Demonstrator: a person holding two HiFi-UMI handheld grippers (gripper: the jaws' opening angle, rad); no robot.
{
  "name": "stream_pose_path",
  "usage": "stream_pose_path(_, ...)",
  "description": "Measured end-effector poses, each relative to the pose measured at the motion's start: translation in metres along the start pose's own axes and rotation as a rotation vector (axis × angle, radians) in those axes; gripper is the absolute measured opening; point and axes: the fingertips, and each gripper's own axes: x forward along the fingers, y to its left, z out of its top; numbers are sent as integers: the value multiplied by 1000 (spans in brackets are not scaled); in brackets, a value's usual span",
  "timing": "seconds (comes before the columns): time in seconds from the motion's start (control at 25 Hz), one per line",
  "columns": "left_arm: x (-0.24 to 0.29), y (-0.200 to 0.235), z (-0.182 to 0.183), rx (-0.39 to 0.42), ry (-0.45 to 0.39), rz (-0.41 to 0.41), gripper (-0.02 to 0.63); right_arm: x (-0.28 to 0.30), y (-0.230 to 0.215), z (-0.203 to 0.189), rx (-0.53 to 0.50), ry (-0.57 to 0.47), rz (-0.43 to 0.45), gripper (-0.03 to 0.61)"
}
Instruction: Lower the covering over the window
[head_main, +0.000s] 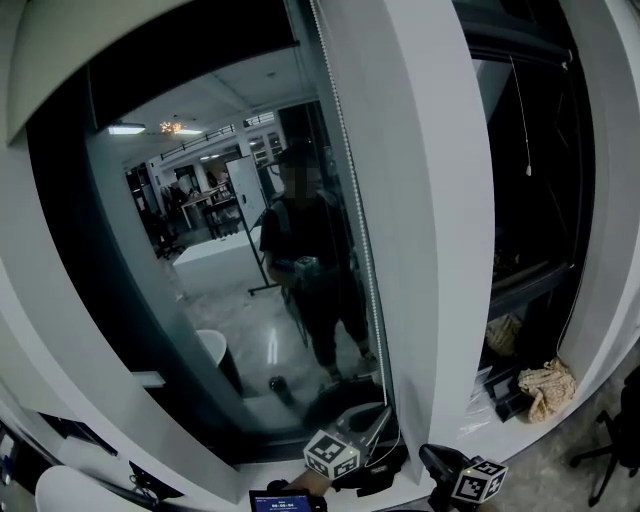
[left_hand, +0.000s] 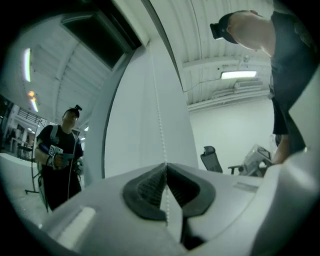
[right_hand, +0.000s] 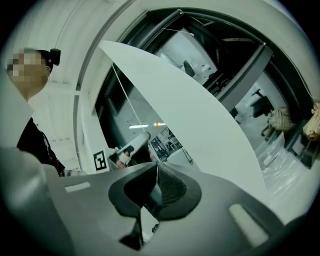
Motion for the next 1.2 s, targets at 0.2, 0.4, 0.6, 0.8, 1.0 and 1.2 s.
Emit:
stream_pose_path(0.2, -27, -50, -76, -133, 137, 0, 5, -11, 22, 40, -55, -112, 2, 23)
stream_pose_path(0.4, -39, -72, -136, -193, 260, -7, 5, 13, 69, 114, -187, -202, 106, 44)
stream_pose_path(0.6, -61, -106, -197, -321, 379, -6, 3, 30, 123, 151, -340, -214, 170, 74)
stream_pose_path(0.8, -69, -103, -224, -371, 424, 25, 5, 52, 175, 189, -534, -242, 214, 98)
stream_pose_path(1.0, -90, -122, -269, -366, 573, -3, 5, 76, 190, 216, -591, -233, 162, 101)
stream_pose_path(1.2, -98, -130, -293, -374, 650, -15, 5, 78, 215, 230, -633, -253, 197, 70)
